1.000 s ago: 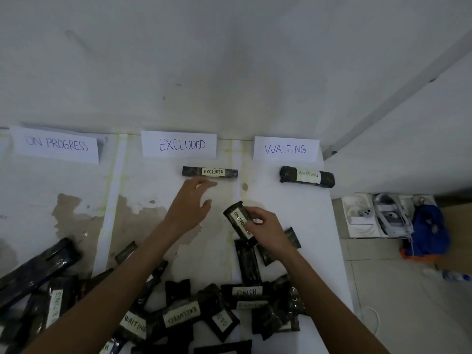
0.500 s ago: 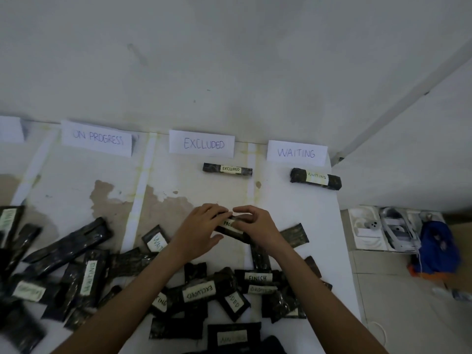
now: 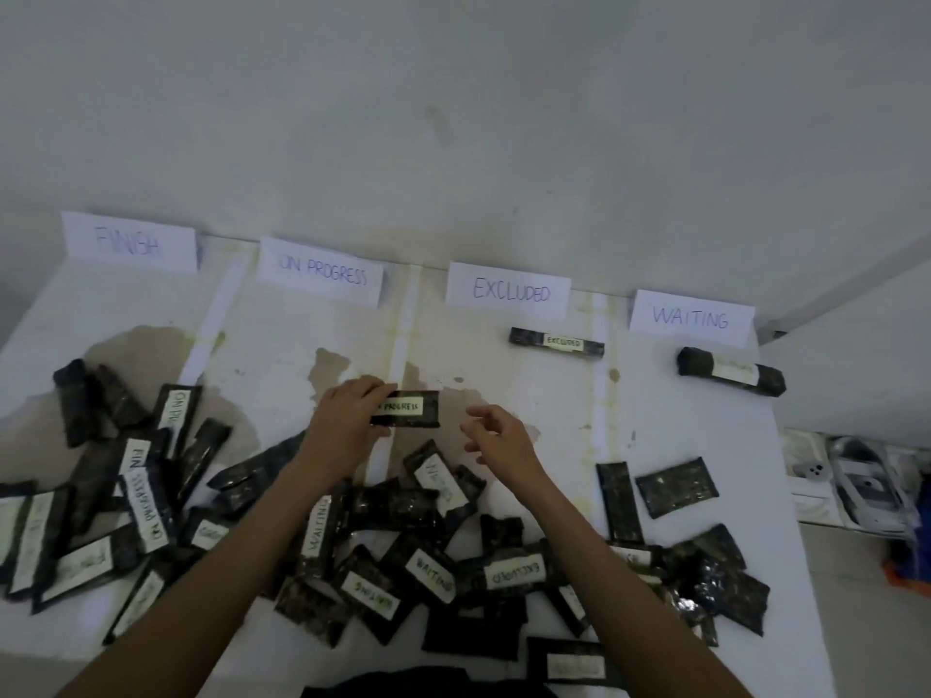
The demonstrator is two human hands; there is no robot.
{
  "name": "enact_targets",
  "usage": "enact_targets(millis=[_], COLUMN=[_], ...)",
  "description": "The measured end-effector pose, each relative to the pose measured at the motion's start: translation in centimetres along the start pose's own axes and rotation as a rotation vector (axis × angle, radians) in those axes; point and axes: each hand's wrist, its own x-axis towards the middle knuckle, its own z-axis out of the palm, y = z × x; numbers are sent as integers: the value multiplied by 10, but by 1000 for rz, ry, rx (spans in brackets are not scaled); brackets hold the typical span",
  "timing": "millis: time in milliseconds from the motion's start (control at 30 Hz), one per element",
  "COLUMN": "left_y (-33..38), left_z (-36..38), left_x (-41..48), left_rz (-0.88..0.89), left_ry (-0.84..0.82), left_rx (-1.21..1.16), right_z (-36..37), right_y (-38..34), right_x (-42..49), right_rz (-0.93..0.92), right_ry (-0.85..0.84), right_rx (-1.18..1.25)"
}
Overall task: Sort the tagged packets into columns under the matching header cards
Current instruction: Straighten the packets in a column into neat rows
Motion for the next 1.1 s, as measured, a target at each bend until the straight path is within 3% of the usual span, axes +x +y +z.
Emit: enact_targets(millis=[233, 467, 733, 967, 1100], left_y=[-94, -158, -165, -157, -127], left_z=[-13, -11, 12, 5, 4], left_x=[40, 100, 134, 121, 94], left_rz=[-66, -58, -47, -35, -75], left_ry=[10, -28, -131, -63, -39], left_rx=[9, 1, -97, -91, -172], right_z=[56, 70, 70, 71, 71], right_y=[13, 29, 49, 51, 45], right_x=[16, 23, 18, 11, 7], right_rz=[-40, -183, -265, -266, -222], right_ry=[-43, 28, 86, 84, 49], right_rx=[-322, -541, -739, -800, -973])
